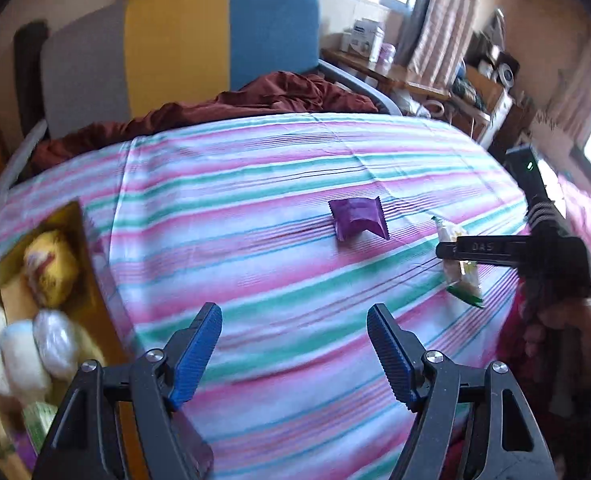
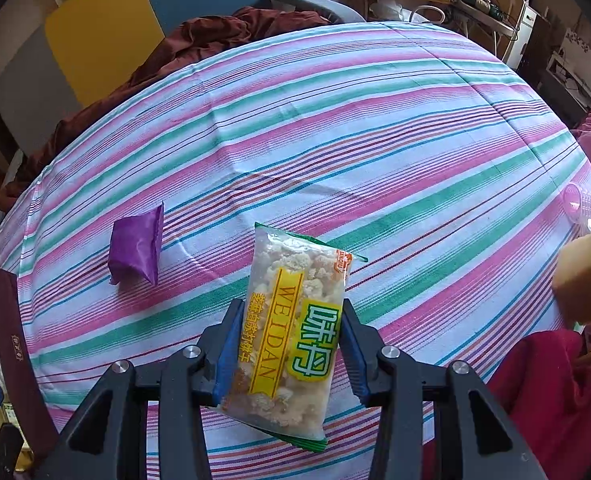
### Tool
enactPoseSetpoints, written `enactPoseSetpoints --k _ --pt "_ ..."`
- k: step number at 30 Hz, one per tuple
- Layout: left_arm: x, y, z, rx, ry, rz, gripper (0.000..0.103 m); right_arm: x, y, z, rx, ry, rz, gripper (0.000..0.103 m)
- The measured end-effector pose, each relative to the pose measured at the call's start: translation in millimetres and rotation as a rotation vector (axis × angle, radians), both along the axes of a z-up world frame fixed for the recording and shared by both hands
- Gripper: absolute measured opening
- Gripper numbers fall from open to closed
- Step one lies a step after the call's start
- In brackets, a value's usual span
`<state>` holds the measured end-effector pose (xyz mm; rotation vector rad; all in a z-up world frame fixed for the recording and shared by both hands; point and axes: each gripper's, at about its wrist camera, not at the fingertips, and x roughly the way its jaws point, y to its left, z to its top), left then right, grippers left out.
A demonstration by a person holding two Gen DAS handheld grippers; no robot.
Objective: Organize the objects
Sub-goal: 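Grasp the WEIDAN snack bag with the right gripper while the left gripper grasps the purple pack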
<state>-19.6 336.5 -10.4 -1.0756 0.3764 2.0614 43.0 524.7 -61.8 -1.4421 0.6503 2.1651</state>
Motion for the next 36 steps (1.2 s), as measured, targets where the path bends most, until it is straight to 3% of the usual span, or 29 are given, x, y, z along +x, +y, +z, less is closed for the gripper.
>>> enactPoseSetpoints --k 9,15,21,27,28,31,36 --pt "-8 86 -16 -0.186 0.218 -0.303 0.076 1 1 0 -0.081 0.042 0.019 0.045" --pt "-14 125 -40 -0.258 0.239 -0.452 0.076 3 3 1 -0.129 0.061 0.022 0.046" --pt "-24 149 -51 -0.282 0.278 -0.516 0.076 2 6 -2 -0.156 0.053 0.027 0.046" --pt "-33 167 -61 -0.265 0.254 -0.558 0.076 3 6 -2 -0.16 0.05 0.024 0.046" --pt "-32 170 -62 -0.259 0.241 -0.566 0.07 3 6 -3 -0.161 0.049 0.024 0.046" --pt "-36 176 -68 -0.24 0.143 -0.542 0.036 5 5 -4 -0.157 0.044 0.022 0.046" --pt "-39 157 -70 -0.186 0.064 -0.405 0.034 6 7 -8 -0.149 0.024 0.023 0.046"
